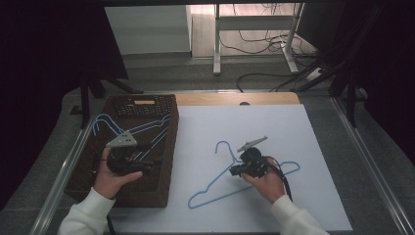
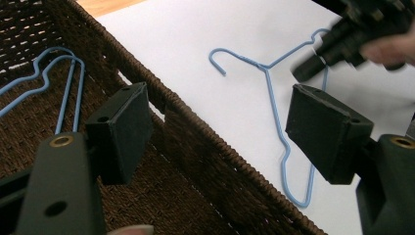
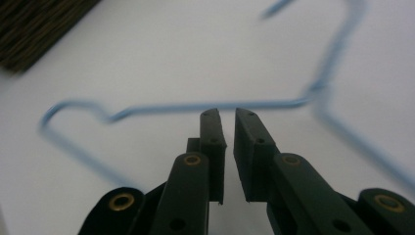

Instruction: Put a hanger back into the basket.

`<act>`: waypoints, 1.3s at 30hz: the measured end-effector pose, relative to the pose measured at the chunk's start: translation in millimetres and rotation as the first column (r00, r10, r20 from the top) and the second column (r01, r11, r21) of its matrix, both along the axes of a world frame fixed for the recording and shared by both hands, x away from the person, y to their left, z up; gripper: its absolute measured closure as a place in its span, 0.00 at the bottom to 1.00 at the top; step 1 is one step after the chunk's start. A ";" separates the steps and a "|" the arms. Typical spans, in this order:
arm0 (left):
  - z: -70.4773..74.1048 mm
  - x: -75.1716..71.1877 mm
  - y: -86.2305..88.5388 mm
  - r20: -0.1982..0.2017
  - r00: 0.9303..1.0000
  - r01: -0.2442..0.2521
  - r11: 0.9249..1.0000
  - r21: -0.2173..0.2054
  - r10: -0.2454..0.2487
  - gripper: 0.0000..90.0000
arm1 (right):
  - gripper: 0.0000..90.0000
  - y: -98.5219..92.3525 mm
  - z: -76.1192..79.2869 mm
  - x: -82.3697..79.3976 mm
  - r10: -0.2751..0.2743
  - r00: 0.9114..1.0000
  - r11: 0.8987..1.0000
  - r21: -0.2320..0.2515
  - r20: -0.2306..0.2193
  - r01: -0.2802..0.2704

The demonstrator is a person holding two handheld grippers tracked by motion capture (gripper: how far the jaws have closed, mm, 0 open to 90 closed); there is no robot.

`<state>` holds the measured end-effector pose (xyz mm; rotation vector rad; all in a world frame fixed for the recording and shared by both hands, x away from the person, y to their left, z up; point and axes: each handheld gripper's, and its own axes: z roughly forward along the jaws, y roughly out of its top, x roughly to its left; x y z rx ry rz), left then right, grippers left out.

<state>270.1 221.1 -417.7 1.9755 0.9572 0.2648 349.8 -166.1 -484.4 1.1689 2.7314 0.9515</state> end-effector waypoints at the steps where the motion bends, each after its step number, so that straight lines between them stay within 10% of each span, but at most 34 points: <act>1: 0.0 0.0 -0.1 0.001 1.000 0.001 1.000 0.000 -0.001 0.28 | 0.89 -2.0 0.6 8.8 -0.033 0.999 0.999 -0.007 -0.003 0.033; 10: -1.3 0.5 1.3 -0.004 1.000 -0.003 1.000 -0.002 0.003 0.27 | 0.80 11.9 -9.9 51.7 -0.145 0.989 0.987 -0.078 -0.014 0.143; 28: -0.5 -0.6 4.2 0.001 1.000 -0.007 1.000 -0.004 0.007 0.28 | 0.93 44.5 -18.8 55.1 -0.168 0.984 0.947 -0.267 0.061 0.178; 39: 4.1 -3.0 -2.1 0.016 1.000 0.004 1.000 0.002 -0.004 0.27 | 0.96 29.2 -12.0 51.6 -0.219 0.971 0.961 -0.155 0.096 0.231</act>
